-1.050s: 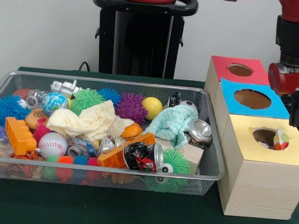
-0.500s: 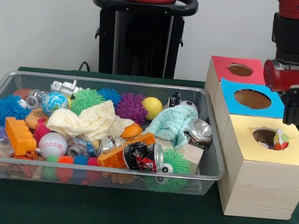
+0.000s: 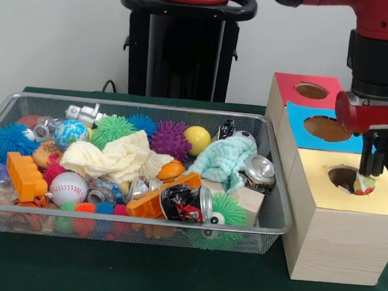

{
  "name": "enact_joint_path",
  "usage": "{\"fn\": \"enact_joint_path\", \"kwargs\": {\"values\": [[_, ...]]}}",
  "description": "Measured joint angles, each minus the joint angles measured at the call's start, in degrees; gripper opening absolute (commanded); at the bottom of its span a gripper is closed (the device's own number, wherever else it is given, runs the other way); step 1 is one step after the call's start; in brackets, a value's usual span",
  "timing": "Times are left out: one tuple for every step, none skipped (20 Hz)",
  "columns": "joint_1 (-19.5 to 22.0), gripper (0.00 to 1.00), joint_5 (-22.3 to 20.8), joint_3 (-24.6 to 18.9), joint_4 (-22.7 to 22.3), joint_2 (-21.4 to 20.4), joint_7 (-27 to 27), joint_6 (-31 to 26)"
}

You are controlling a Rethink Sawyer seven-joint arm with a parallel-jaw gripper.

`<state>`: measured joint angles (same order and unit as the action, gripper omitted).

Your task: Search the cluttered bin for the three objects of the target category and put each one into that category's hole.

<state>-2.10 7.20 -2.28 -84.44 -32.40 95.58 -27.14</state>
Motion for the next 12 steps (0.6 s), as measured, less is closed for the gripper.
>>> {"fn": "enact_joint_path", "kwargs": {"values": [[-0.32,0.00,0.01,0.23,1.08,1.14,0.00,0.00],[-0.44,0.00,0.01,0.28,1.53,1.64,0.00,-0.01],[-0.52,0.00,0.04,0.34,1.90,2.10,0.00,0.01],[-0.57,0.00,0.12,0.36,2.31,2.31,-0.01,-0.08],[-0.61,0.00,0.12,0.41,2.44,2.35,-0.01,-0.11],[-0.70,0.00,0.11,0.52,2.64,2.40,-0.01,-0.09],[-1.04,0.00,0.13,1.04,2.98,2.58,-0.01,-0.11],[-1.17,0.00,0.13,1.19,3.05,2.60,-0.01,-0.11],[-1.31,0.00,0.13,1.34,3.12,2.63,-0.01,-0.11],[-1.43,0.00,0.12,1.46,3.16,2.64,-0.01,-0.09],[-1.64,0.00,0.13,1.70,3.24,2.69,-0.01,-0.09],[-2.00,0.00,0.12,2.11,3.47,2.80,-0.01,-0.11]]}}
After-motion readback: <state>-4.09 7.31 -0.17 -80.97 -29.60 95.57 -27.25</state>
